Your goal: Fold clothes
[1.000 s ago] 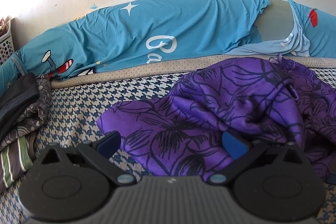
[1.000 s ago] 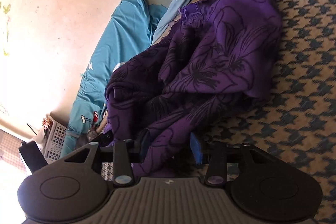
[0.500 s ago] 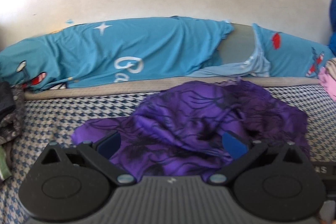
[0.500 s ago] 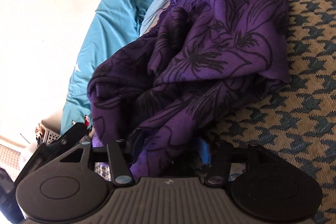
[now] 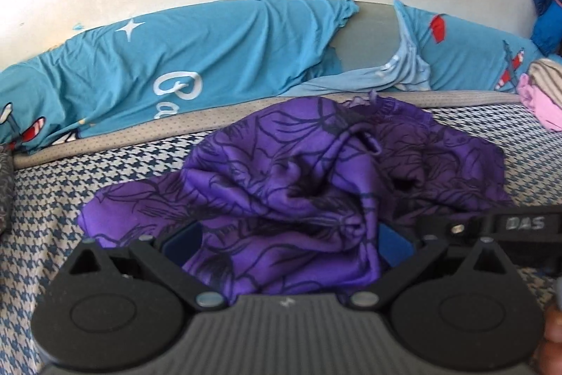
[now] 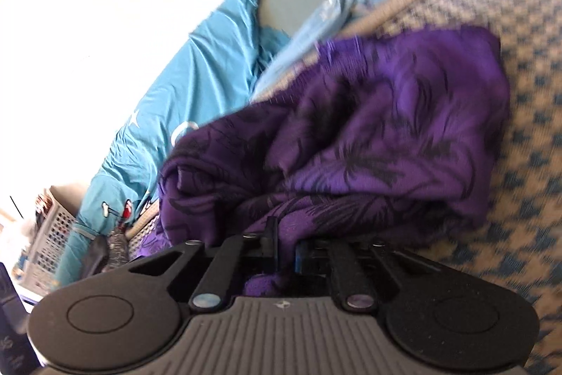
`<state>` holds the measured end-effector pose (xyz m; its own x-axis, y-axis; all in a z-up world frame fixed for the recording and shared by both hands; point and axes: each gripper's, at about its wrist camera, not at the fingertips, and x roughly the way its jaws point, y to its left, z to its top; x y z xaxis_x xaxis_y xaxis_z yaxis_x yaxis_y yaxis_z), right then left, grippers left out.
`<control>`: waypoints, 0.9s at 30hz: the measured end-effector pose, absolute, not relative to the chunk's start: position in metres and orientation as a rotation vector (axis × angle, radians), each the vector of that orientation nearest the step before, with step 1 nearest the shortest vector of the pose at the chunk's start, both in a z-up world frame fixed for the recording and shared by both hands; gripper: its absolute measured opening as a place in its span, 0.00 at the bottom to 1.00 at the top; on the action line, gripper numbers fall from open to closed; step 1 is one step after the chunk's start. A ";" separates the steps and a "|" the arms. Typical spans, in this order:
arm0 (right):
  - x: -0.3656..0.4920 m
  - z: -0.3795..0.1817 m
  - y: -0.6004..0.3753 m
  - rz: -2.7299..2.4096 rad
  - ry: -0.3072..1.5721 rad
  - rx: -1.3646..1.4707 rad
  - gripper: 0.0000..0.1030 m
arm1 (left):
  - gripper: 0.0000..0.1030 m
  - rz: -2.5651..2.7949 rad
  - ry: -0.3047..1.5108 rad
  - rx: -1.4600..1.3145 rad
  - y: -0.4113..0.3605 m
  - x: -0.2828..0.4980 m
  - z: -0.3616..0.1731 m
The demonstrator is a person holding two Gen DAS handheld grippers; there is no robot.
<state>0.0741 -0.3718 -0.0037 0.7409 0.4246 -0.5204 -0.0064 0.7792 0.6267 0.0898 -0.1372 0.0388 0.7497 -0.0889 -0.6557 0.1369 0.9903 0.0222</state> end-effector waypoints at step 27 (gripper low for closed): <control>0.043 0.091 -0.446 -0.092 0.388 0.397 0.11 | 1.00 0.220 0.759 -0.046 -0.082 0.108 0.051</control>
